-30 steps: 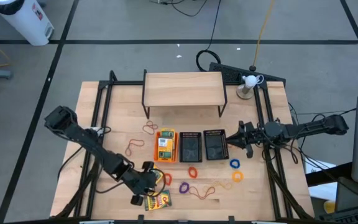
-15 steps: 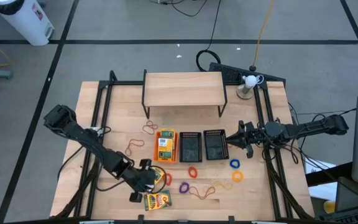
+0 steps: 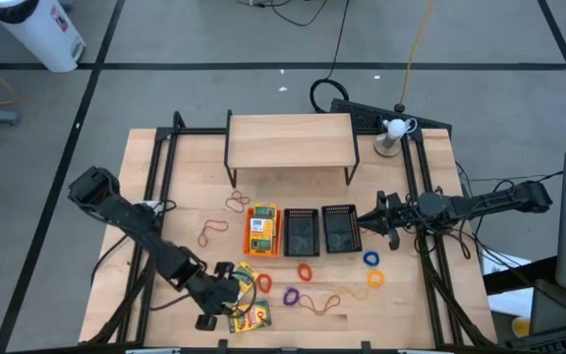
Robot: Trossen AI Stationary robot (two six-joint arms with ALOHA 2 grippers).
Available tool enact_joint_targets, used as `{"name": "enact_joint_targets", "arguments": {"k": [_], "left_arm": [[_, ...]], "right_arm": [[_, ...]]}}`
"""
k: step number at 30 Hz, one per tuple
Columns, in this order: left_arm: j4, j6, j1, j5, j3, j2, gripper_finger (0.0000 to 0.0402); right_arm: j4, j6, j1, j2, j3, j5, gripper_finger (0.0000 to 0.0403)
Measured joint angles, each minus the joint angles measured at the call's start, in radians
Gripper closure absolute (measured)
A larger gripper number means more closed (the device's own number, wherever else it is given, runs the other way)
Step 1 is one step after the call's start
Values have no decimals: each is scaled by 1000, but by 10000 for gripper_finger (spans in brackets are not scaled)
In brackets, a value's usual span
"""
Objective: Pick & Place Office Desk Supplies
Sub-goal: Put the yellow crayon box into the orange bin
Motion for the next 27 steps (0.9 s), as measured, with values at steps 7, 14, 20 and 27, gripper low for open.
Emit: {"name": "enact_joint_targets", "arguments": {"k": [7, 14, 20, 27], "left_arm": [[-8, 73, -50, -109, 0, 18, 288], [-8, 125, -74, -114, 0, 109, 288], [-8, 169, -86, -118, 0, 133, 288], [-8, 233, -116, -175, 0, 133, 289]], "right_arm": [[0, 0, 0, 19, 0, 1, 344], [0, 4, 0, 24, 0, 2, 344], [9, 4, 0, 24, 0, 2, 344], [8, 17, 0, 24, 0, 53, 344]]}}
